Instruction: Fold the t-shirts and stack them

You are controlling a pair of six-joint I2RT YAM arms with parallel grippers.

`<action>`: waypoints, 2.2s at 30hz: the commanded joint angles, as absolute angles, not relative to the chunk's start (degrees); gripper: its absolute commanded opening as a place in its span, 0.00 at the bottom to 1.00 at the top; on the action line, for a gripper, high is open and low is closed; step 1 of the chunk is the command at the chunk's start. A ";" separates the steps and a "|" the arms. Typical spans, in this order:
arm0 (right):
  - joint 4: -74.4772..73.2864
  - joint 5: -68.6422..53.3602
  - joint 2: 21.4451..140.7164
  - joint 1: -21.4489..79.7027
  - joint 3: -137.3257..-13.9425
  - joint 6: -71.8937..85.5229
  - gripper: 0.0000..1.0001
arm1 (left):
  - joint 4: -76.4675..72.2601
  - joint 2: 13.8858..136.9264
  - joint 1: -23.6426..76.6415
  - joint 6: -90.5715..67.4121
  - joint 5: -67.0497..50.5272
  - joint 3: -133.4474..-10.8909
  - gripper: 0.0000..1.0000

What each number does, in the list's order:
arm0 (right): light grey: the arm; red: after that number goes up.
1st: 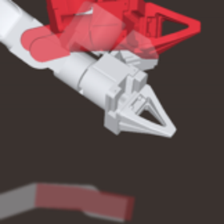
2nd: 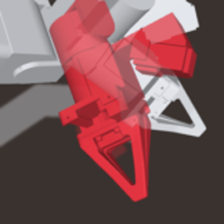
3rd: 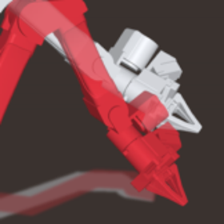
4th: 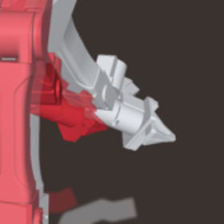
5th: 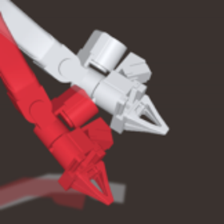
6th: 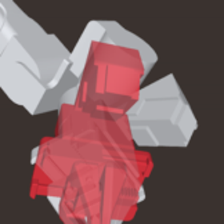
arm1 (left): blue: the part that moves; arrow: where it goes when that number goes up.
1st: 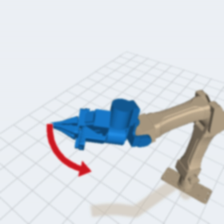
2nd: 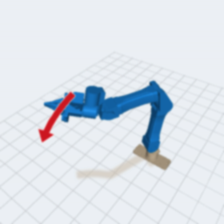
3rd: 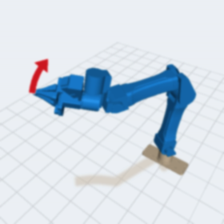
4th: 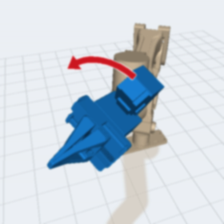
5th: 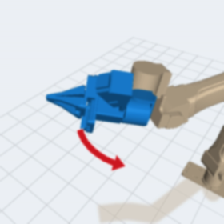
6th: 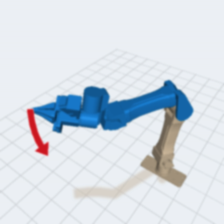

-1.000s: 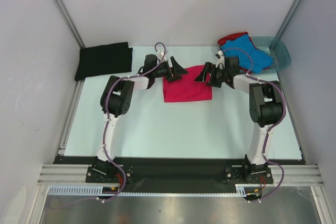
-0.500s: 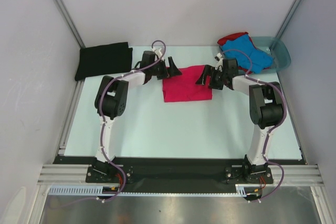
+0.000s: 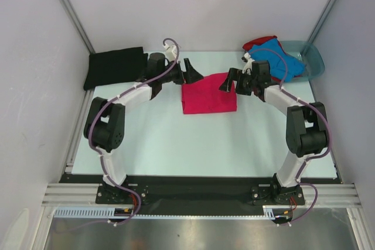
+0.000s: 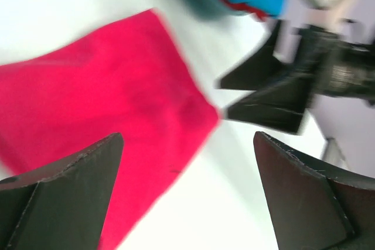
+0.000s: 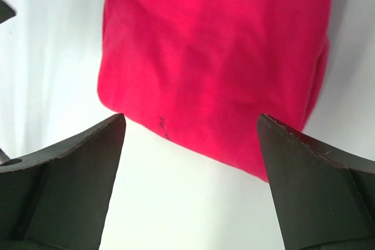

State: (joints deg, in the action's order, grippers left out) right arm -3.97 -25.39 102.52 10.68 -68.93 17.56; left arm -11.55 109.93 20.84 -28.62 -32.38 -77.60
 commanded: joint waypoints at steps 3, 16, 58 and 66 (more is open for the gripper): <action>-3.60 -27.60 100.46 11.86 -68.91 18.19 1.00 | -18.98 107.65 25.13 -34.79 -42.17 -73.57 1.00; 2.72 -32.78 103.36 12.13 -65.65 21.89 1.00 | -25.14 117.77 27.07 -42.45 -41.85 -68.38 0.99; 0.88 -33.05 141.25 8.97 -111.19 11.87 1.00 | -6.77 96.33 28.48 -25.93 -15.56 -61.79 1.00; 9.23 -36.22 125.97 9.49 -95.74 10.11 1.00 | -4.68 93.17 28.65 -27.33 -4.41 -58.36 1.00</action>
State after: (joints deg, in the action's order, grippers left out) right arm 5.34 -35.33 134.72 8.95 -99.42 12.69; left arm -5.30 98.02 28.38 -27.42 -11.25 -59.05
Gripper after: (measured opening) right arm 0.994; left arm 0.996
